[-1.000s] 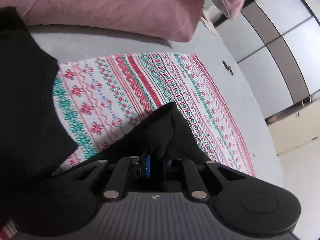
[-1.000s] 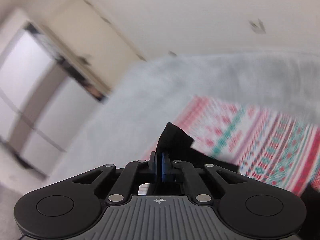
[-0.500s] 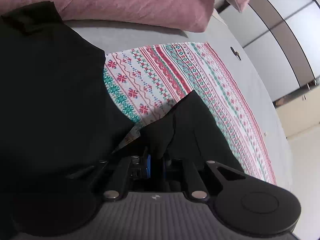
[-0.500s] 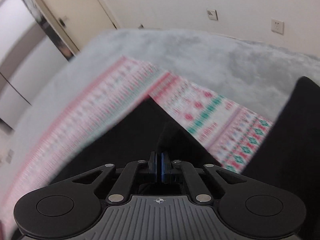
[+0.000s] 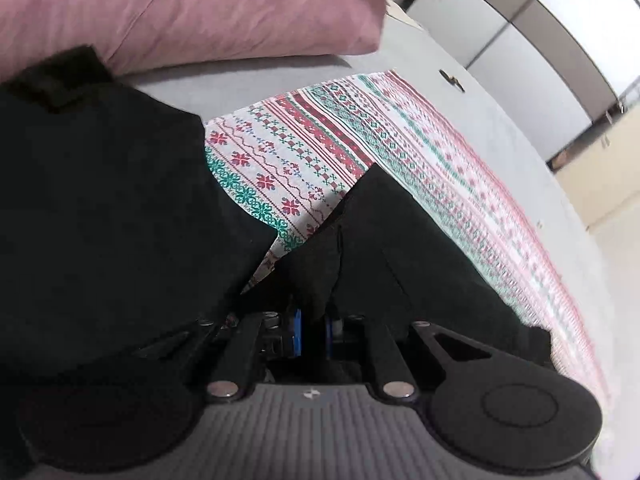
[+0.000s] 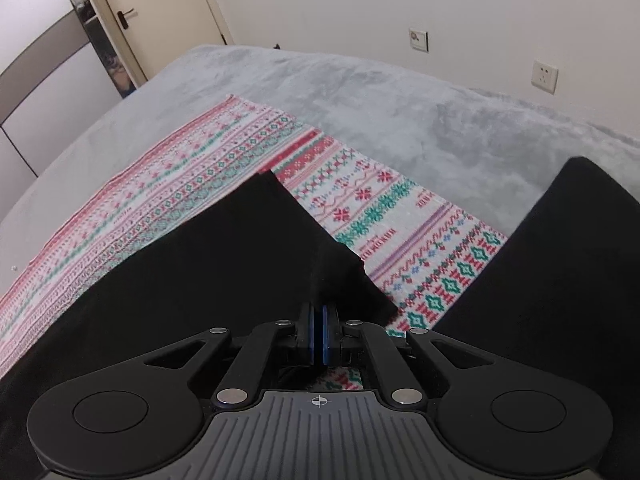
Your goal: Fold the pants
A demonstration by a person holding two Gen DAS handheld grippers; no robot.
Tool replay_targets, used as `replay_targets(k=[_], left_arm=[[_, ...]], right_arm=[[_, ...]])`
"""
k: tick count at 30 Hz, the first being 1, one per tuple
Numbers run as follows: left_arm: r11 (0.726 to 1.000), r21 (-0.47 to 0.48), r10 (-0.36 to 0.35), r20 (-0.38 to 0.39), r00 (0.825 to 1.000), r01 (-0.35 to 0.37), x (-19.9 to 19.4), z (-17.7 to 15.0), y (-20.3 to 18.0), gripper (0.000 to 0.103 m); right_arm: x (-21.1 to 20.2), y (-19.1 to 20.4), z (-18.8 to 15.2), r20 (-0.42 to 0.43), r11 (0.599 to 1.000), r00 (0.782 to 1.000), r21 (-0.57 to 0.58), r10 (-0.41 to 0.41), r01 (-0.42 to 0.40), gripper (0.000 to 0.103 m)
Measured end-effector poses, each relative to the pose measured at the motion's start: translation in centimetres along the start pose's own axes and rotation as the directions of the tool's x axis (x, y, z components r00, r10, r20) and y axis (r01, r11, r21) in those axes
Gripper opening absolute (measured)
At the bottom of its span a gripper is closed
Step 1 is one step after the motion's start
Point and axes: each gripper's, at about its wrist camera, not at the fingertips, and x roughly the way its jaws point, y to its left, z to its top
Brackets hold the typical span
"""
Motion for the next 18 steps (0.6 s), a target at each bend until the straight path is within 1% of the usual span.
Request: replay_targets(k=[3,5,7,9,11,13,14,16,17,18], left_arm=[[0.995,0.076,0.058,0.007,0.998,-0.058,0.5,-0.7,-0.9,0.042],[0.987,0.136,0.088,0.026,0.996,-0.090,0.4,-1.3,-1.5,0.042],[0.980,0.171,0.099,0.037,0.994,-0.104,0.2,-1.6,-1.7,0.042],[0.978,0.181,0.097,0.025,0.995,-0.100,0.3,-1.8,-1.5,0.043],[0.983,0.160,0.091,0.016,0.996,-0.092,0.4,-1.8,-1.1,0.045],[0.987,0.144,0.071,0.003,0.997,-0.071,0.3,-1.6,-0.8,0.048],[0.988,0.145,0.058,-0.004,0.998,-0.057,0.2,-1.5,-0.8,0.052],[0.993,0.115,0.041,-0.013,0.999,-0.039,-0.3,-1.3,-0.5,0.055],[0.996,0.089,0.031,-0.015,0.999,-0.029,-0.8,-1.2,-0.2,0.059],[0.998,0.062,0.017,-0.015,1.000,-0.016,-1.3,-1.0,0.0,0.062]], right_arm=[[0.7,0.2,0.4,-0.001,1.000,1.000,-0.020,-0.015,0.015,0.003],[0.7,0.6,0.4,0.020,1.000,1.000,-0.026,-0.008,0.009,0.003],[0.3,0.9,0.5,0.045,0.999,0.999,-0.040,0.004,-0.002,0.003],[0.8,0.9,0.3,0.014,0.997,0.999,-0.064,-0.040,0.040,0.003],[2.3,0.5,-0.3,-0.049,0.990,0.994,-0.109,-0.095,0.089,0.003],[3.0,0.4,-0.6,-0.073,0.984,0.991,-0.146,-0.110,0.098,0.004],[2.9,0.4,-0.6,-0.069,0.984,0.992,-0.151,-0.106,0.094,0.005],[2.5,0.7,-0.5,-0.049,0.982,0.993,-0.162,-0.110,0.100,0.009],[2.3,1.0,-0.5,-0.035,0.977,0.991,-0.179,-0.126,0.118,0.016],[2.2,1.4,-0.6,-0.015,0.970,0.989,-0.196,-0.150,0.145,0.018]])
